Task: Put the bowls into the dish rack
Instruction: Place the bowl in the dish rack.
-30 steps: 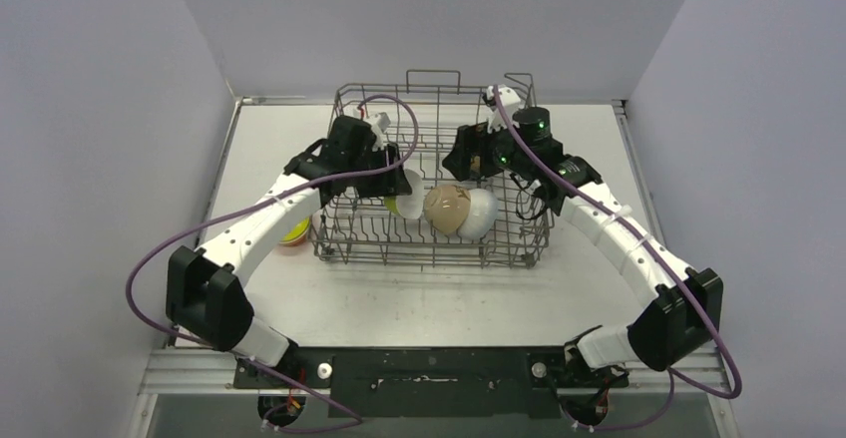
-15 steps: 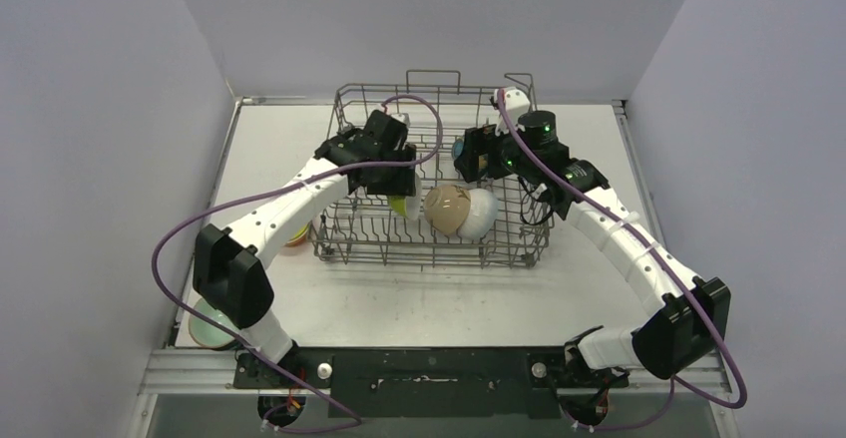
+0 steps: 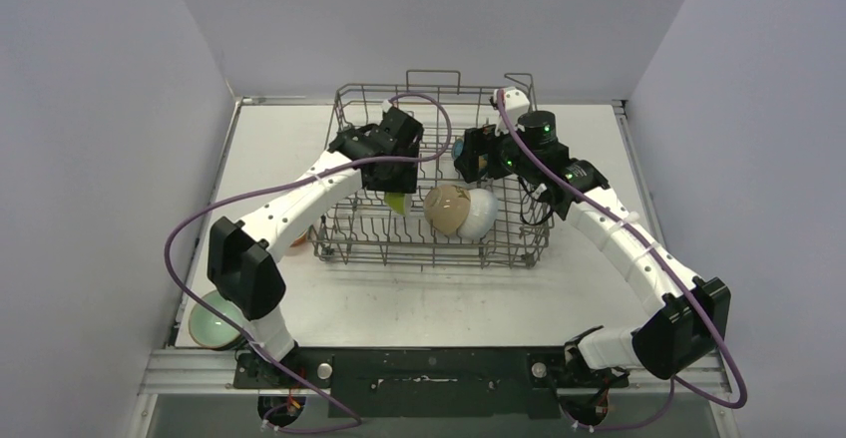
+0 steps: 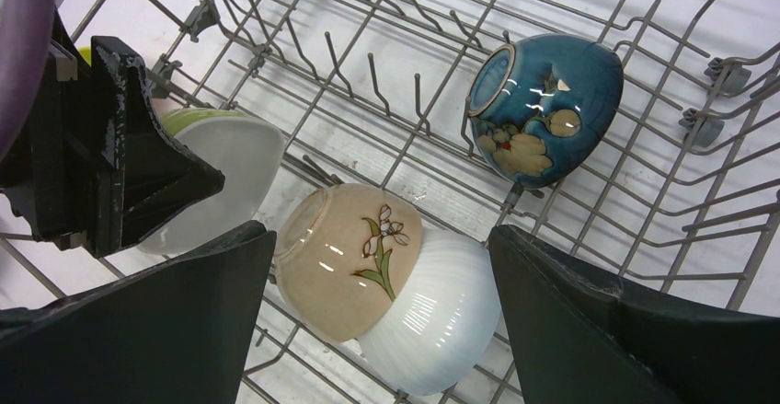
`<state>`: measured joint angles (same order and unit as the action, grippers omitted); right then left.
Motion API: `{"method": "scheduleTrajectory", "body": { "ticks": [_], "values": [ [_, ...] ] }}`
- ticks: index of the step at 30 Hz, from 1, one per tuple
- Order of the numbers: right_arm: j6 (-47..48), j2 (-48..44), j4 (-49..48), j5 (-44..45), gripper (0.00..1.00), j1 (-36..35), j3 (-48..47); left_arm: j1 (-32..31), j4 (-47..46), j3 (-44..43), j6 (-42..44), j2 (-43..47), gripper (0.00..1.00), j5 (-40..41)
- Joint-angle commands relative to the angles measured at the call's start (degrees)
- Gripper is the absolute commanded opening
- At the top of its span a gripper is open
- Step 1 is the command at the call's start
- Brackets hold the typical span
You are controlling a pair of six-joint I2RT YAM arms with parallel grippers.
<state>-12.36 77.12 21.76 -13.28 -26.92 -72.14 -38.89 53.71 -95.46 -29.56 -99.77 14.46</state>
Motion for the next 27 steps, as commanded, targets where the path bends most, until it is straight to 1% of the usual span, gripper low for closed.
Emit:
{"method": "scheduleTrajectory", "body": {
  "ticks": [1, 6, 10, 20, 27],
  "values": [
    [0.85, -1.54, -0.88, 0.89, 0.9, 0.47, 0.14, -0.92, 2.68, -3.67, 0.03, -1.23, 0.0, 2.52],
    [1.02, -1.69, -0.57, 0.89, 0.9, 0.51, 0.19, -2.08, 3.48, -5.21, -0.08, -3.57, 0.0, 2.22],
    [1.02, -1.84, -0.41, 0.89, 0.9, 0.58, 0.25, -2.78, 6.23, -8.55, -0.38, -6.21, 0.0, 4.21],
    [1.55, -2.33, 0.13, 0.91, 0.9, 1.16, 0.2, -7.2, 20.4, -22.54, -1.73, -15.46, 0.0, 18.47],
    [1.72, -2.37, 0.18, 0.45, 0.9, 1.44, 0.3, -7.38, 20.34, -22.81, -2.63, -14.73, 0.0, 19.35]
  ]
}}
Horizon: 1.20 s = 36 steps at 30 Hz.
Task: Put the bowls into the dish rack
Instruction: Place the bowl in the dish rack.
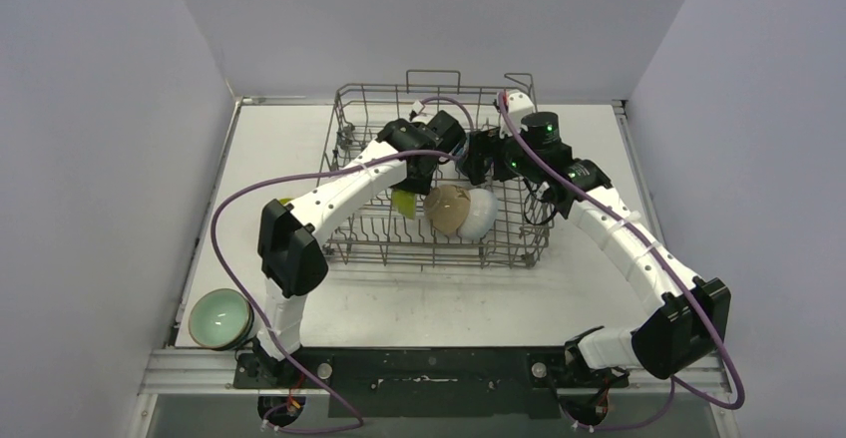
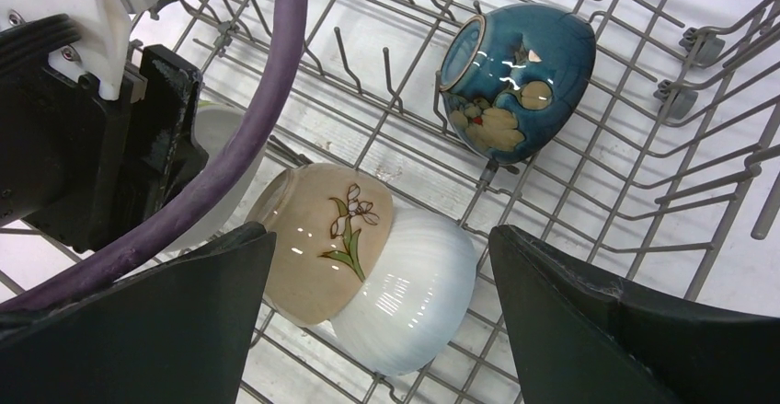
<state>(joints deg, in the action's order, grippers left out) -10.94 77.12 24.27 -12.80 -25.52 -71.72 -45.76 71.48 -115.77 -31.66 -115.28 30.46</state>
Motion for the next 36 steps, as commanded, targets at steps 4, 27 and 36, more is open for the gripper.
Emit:
{"method": "scheduleTrajectory", "body": {
  "ticks": [4, 27, 36],
  "values": [
    [0.34, -2.55, -2.53, -0.02, 0.9, 0.11, 0.15, -0.56, 2.8, -2.26, -0.52, 0.99, 0.0, 3.96],
    [1.09, -4.29, -2.12, -0.2, 0.9, 0.63, 1.25, -3.99, 8.26, -10.28, -1.64, -7.65, 0.0, 7.81],
    [-0.07, -5.4, -3.55, -3.55, 0.9, 0.79, 2.06, -4.63, 8.63, -9.53, -1.98, -5.93, 0.0, 10.37]
  ]
}}
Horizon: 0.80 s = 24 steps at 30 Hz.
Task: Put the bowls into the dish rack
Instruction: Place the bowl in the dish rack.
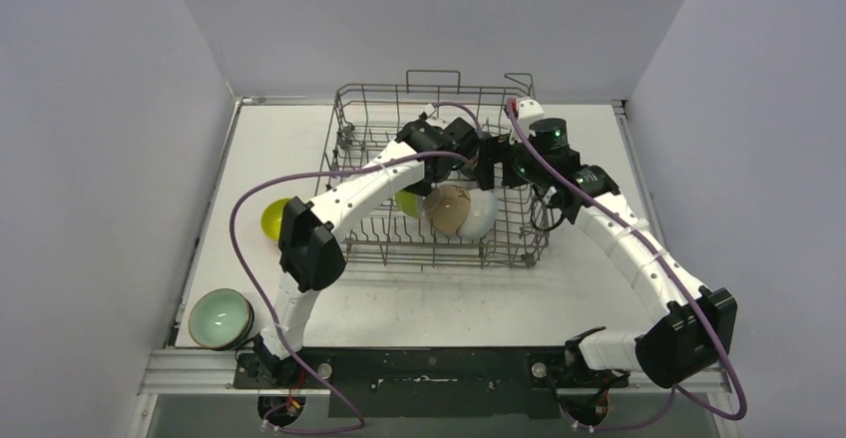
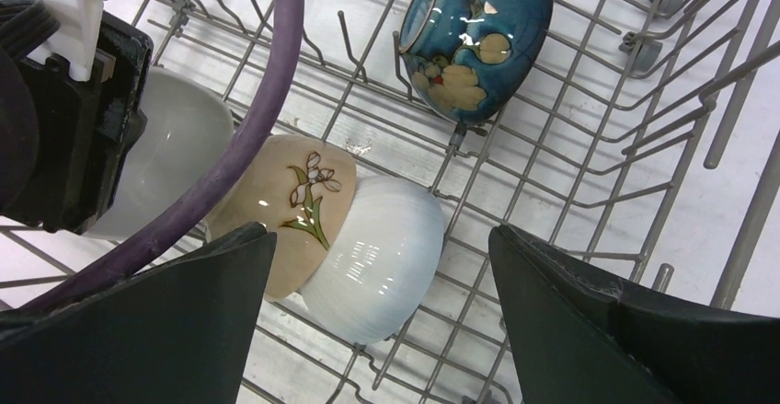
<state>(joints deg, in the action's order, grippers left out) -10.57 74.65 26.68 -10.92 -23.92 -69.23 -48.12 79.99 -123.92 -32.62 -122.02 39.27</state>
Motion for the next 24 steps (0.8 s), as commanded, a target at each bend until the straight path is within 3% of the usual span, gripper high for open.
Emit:
{"method": "scheduleTrajectory", "body": {
  "ticks": [1, 6, 11, 14, 19, 24],
  "values": [
    [-1.06, -2.92, -6.76, -6.84, 0.9, -0.79, -0.15, -2.14, -0.25, -1.01, -0.89, 1.85, 0.0, 2.1],
    [-6.93, -2.27, -13.6, -15.24, 0.9, -0.83, 2.87, -0.21, -6.13, 4.92, -0.25, 10.49, 0.0, 1.37],
    [-13.46, -1.97, -21.63, -21.61, 0.9, -0.81, 5.68, 4.46, -19.51, 16.93, 0.5, 21.98, 0.0, -8.97],
    [-16.32, -2.18, -27.06, -23.84, 0.9, -0.76, 6.99, 7.58, -26.3, 23.99, -0.31, 28.45, 0.0, -15.72],
    [-22.3, -0.38, -34.23, -27.1, 0.9, -1.59, 7.81, 9.29, -32.75, 30.15, -0.55, 33.76, 0.0, -19.65],
    [-24.54, 5.03, -34.99, -25.53, 0.9, -6.7, 6.13, 9.18, -39.07, 33.68, -0.43, 37.71, 0.0, -23.43]
  ]
}}
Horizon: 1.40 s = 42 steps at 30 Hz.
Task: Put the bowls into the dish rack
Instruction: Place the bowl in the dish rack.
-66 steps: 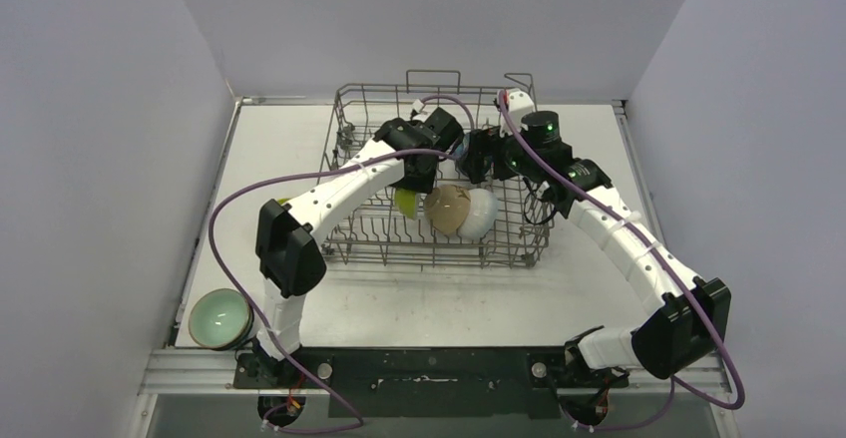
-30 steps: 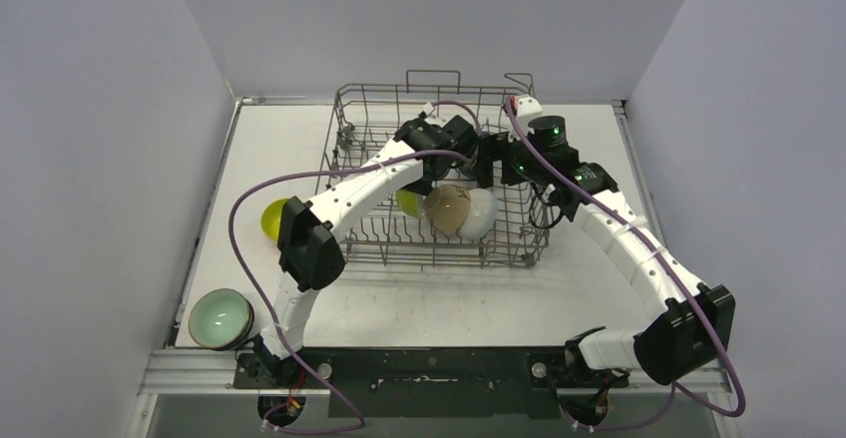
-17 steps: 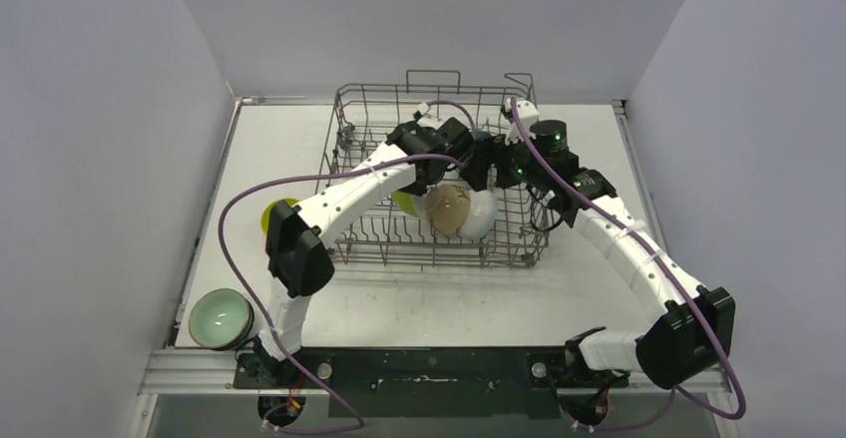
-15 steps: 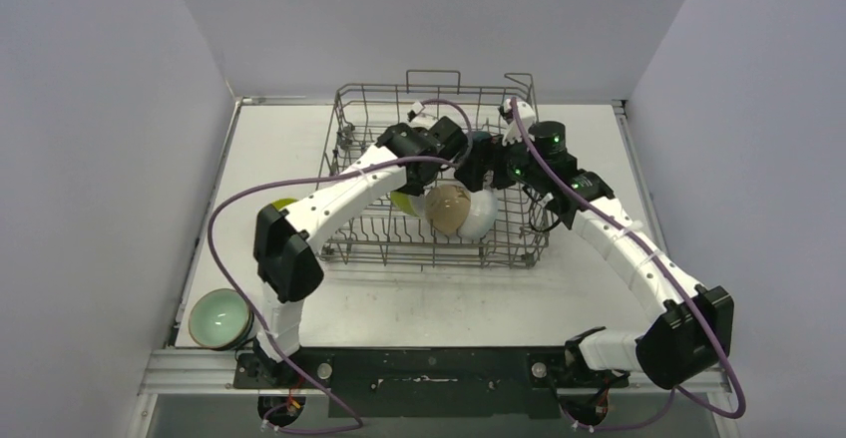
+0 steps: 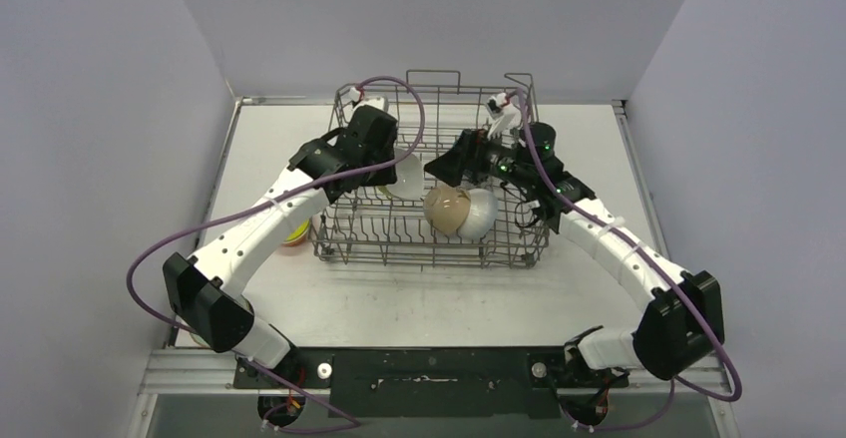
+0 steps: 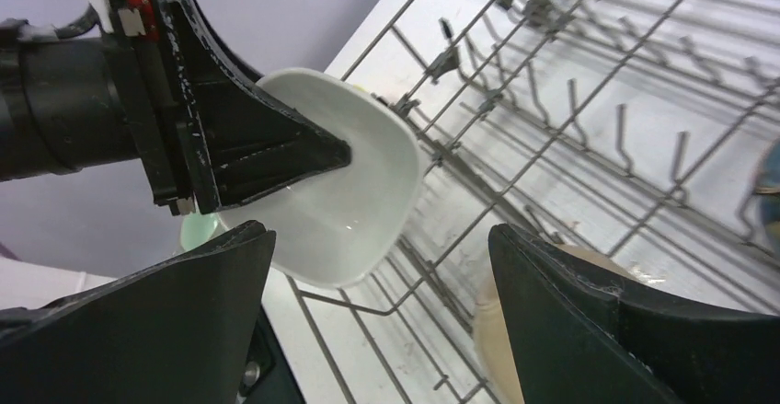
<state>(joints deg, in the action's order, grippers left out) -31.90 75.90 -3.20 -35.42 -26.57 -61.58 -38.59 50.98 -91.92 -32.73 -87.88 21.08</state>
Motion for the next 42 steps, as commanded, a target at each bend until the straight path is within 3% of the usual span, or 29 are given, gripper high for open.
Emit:
{"method": "scheduleTrajectory", "body": {
  "ticks": [1, 6, 9, 11, 12, 15, 17, 18, 20, 21, 23, 25, 28, 31, 32, 36, 42],
  "values": [
    [-3.01, 4.87, -4.44, -0.26, 0.91, -5.13, -2.29, -0.36, -11.13, 2.19, -0.27, 4.17, 0.0, -6.08],
    [-2.97, 9.57, -1.77, 2.43, 1.0, -8.04, -5.52, -0.46, -12.13, 2.79, -0.23, 5.47, 0.0, -7.6],
    [-2.49, 10.64, -1.28, 3.04, 0.78, -7.91, -5.79, -0.44, -13.05, 3.59, 0.22, 6.39, 0.0, -8.4],
    [-2.38, 10.59, -1.43, 3.45, 0.54, -7.78, -5.85, -0.35, -13.29, 3.92, 0.55, 6.7, 0.0, -8.76],
    [-2.33, 10.7, -1.33, 3.46, 0.46, -7.72, -6.03, -0.35, -13.26, 4.1, 0.61, 6.81, 0.0, -8.82],
    [-1.53, 10.5, -0.76, 3.78, 0.54, -7.34, -6.44, -0.26, -13.56, 4.75, 0.82, 7.3, 0.0, -9.0],
    [-1.41, 9.97, -0.94, 4.31, 0.54, -6.69, -6.16, -0.14, -13.84, 5.01, 1.05, 7.5, 0.0, -9.93],
    [-1.37, 9.75, -1.22, 4.31, 0.43, -6.28, -5.98, -0.04, -13.81, 5.05, 1.16, 7.54, 0.03, -10.37],
    [-1.09, 9.62, -1.32, 3.99, 0.12, -5.54, -6.03, 0.15, -14.16, 5.28, 1.17, 7.88, 0.12, -11.39],
    [-0.79, 9.62, -1.11, 3.77, 0.06, -5.13, -6.23, 0.3, -14.67, 5.65, 1.13, 8.13, 0.18, -11.98],
    [-0.1, 9.3, -1.06, 2.89, 0.05, -4.42, -6.27, 0.86, -16.05, 6.87, 1.03, 9.13, 0.27, -13.9],
    [0.32, 8.65, -1.94, 1.45, 0.05, -3.62, -5.85, 2.29, -17.87, 8.78, -0.32, 10.46, 0.53, -17.11],
    [0.13, 7.6, -3.55, -0.96, 0.05, -1.9, -5.27, 5.99, -23.78, 15.04, -3.42, 14.43, 0.8, -25.34],
    [0.19, 7.17, -3.74, -4.1, 0.05, -0.47, -5.78, 9.83, -34.71, 23.36, -8.51, 19.02, 0.96, -35.7],
    [0.25, 7.23, -3.7, -5.14, 0.05, -0.14, -6.13, 10.96, -39.14, 26.26, -10.58, 20.27, 1.0, -39.39],
    [-0.87, 7.33, -4.61, -9.0, 0.05, 0.36, -7.12, 13.76, -54.76, 34.1, -17.59, 22.83, 0.96, -49.47],
    [-6.26, 7.59, -9.84, -13.95, 0.05, 0.26, -6.85, 14.07, -62.71, 36.56, -21.49, 21.25, 0.97, -54.18]
  ]
}}
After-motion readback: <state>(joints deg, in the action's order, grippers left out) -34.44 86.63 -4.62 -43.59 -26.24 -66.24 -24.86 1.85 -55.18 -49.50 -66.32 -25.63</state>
